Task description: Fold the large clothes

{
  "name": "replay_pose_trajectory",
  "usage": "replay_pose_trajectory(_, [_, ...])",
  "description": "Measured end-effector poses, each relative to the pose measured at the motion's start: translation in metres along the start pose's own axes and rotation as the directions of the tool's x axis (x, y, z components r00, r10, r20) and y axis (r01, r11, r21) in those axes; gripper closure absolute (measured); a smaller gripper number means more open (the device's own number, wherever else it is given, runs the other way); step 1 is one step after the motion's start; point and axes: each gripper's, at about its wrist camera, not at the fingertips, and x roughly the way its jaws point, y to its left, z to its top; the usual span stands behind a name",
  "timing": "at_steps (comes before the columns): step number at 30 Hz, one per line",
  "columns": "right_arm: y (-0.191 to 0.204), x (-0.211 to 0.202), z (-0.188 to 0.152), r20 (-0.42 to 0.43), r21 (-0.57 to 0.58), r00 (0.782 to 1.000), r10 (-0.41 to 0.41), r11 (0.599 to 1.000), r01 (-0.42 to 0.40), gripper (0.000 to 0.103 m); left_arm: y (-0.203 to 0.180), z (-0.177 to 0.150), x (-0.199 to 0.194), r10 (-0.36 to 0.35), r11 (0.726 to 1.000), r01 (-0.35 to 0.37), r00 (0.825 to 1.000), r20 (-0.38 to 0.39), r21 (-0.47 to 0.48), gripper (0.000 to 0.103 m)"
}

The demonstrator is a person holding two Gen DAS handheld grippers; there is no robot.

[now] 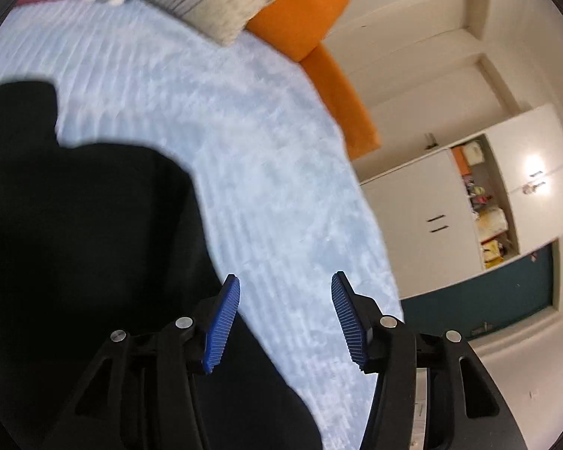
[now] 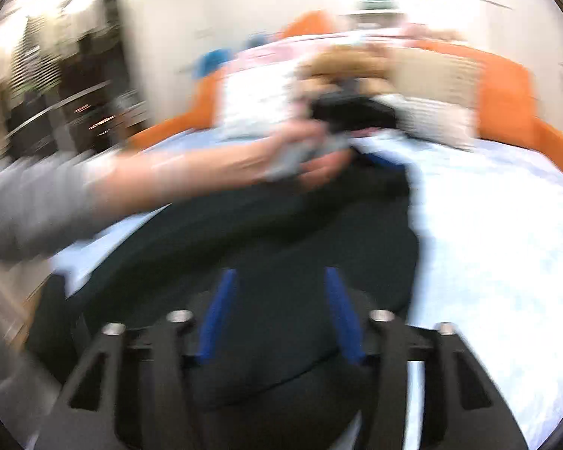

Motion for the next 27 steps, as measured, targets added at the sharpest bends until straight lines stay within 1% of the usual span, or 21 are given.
replay_pose_trajectory(1, [-0.021, 0.017, 0.004, -0.014, 0.042, 0.999, -0.041, 0.998, 0.042, 0.071, 0.007, -0.009, -0.005, 0.022, 1.000, -0.022, 1.000, 0.000, -0.021, 0.049])
replay_pose_trajectory(2, [-0.039, 0.034, 0.008, -0.035, 0.083, 0.998, -0.048, 0.995, 0.051, 0.073, 0.018, -0.014, -0.003, 0.036, 0.999, -0.036, 0.999, 0.001, -0.039, 0.049])
replay_pose_trajectory(3, [-0.046, 0.047, 0.011, -0.051, 0.103, 0.997, -0.049, 0.993, 0.055, 0.075, 0.028, -0.016, -0.005, 0.052, 0.997, -0.052, 0.999, -0.002, -0.053, 0.049])
replay_pose_trajectory(4, [-0.056, 0.060, 0.013, -0.065, 0.117, 0.996, -0.068, 0.990, 0.075, 0.080, 0.046, -0.017, -0.001, 0.100, 0.993, -0.100, 0.995, -0.012, -0.061, 0.049])
replay_pose_trajectory(5, [-0.063, 0.073, 0.012, -0.089, 0.122, 0.993, -0.076, 0.989, 0.087, 0.080, 0.054, -0.021, 0.005, 0.134, 0.989, -0.135, 0.991, -0.022, -0.066, 0.056])
replay_pose_trajectory(6, [-0.069, 0.083, 0.010, -0.109, 0.122, 0.990, -0.085, 0.988, 0.098, 0.081, 0.062, -0.022, 0.008, 0.142, 0.987, -0.143, 0.990, -0.029, -0.073, 0.067])
replay_pose_trajectory(7, [-0.074, 0.093, 0.007, -0.137, 0.122, 0.986, -0.096, 0.986, 0.113, 0.081, 0.069, -0.023, 0.007, 0.143, 0.987, -0.143, 0.990, -0.017, -0.074, 0.074])
replay_pose_trajectory(8, [-0.080, 0.098, -0.001, -0.174, 0.117, 0.979, -0.108, 0.985, 0.129, 0.081, 0.077, -0.023, 0.005, 0.154, 0.985, -0.154, 0.988, -0.012, -0.071, 0.089])
replay_pose_trajectory(9, [-0.085, 0.105, -0.002, -0.193, 0.110, 0.973, -0.125, 0.983, 0.148, 0.082, 0.084, -0.022, 0.002, 0.173, 0.983, -0.174, 0.985, -0.015, -0.065, 0.095])
replay_pose_trajectory(10, [-0.091, 0.113, -0.009, -0.223, 0.098, 0.962, -0.158, 0.978, 0.184, 0.083, 0.091, -0.021, 0.001, 0.152, 0.986, -0.153, 0.988, -0.017, -0.062, 0.095])
replay_pose_trajectory(12, [-0.096, 0.116, -0.016, -0.220, 0.098, 0.961, -0.169, 0.976, 0.194, 0.083, 0.098, -0.021, -0.001, 0.114, 0.990, -0.114, 0.993, -0.010, -0.078, 0.095])
replay_pose_trajectory(14, [-0.090, 0.114, -0.015, -0.226, 0.047, 0.949, -0.219, 0.971, 0.235, 0.081, 0.094, -0.021, -0.001, 0.135, 0.989, -0.135, 0.991, -0.004, -0.063, 0.095])
replay_pose_trajectory(16, [-0.086, 0.108, -0.013, -0.213, 0.031, 0.948, -0.235, 0.969, 0.247, 0.078, 0.081, -0.024, -0.007, 0.189, 0.982, -0.189, 0.982, 0.016, -0.028, 0.095])
replay_pose_trajectory(17, [-0.087, 0.100, -0.011, -0.194, 0.038, 0.953, -0.231, 0.969, 0.243, 0.078, 0.072, -0.027, -0.015, 0.217, 0.976, -0.217, 0.975, 0.041, -0.004, 0.089])
replay_pose_trajectory(18, [-0.084, 0.083, -0.011, -0.161, 0.047, 0.963, -0.216, 0.973, 0.226, 0.078, 0.065, -0.028, -0.021, 0.228, 0.973, -0.229, 0.972, 0.058, 0.013, 0.077])
replay_pose_trajectory(19, [-0.081, 0.068, -0.010, -0.134, 0.053, 0.971, -0.200, 0.977, 0.209, 0.078, 0.053, -0.035, -0.033, 0.224, 0.972, -0.229, 0.971, 0.082, 0.053, 0.073])
replay_pose_trajectory(21, [-0.072, 0.042, -0.012, -0.109, 0.053, 0.984, -0.140, 0.988, 0.147, 0.078, 0.033, -0.055, -0.058, 0.179, 0.974, -0.191, 0.978, 0.104, 0.119, 0.064])
replay_pose_trajectory(23, [-0.060, 0.027, -0.017, -0.115, 0.036, 0.989, -0.092, 0.995, 0.096, 0.078, 0.021, -0.081, -0.076, 0.141, 0.976, -0.153, 0.986, 0.090, 0.154, 0.063])
replay_pose_trajectory(25, [-0.041, 0.015, -0.031, -0.138, 0.023, 0.990, -0.025, 0.999, 0.029, 0.078, 0.015, -0.117, -0.092, 0.123, 0.974, -0.130, 0.991, 0.053, 0.184, 0.063])
replay_pose_trajectory(26, [-0.031, 0.012, -0.040, -0.157, 0.019, 0.988, -0.003, 1.000, 0.006, 0.079, 0.016, -0.135, -0.099, 0.107, 0.976, -0.111, 0.994, 0.031, 0.188, 0.059])
replay_pose_trajectory(27, [-0.022, 0.013, -0.049, -0.185, 0.013, 0.983, 0.016, 1.000, -0.014, 0.079, 0.020, -0.157, -0.105, 0.088, 0.980, -0.086, 0.996, -0.003, 0.181, 0.045])
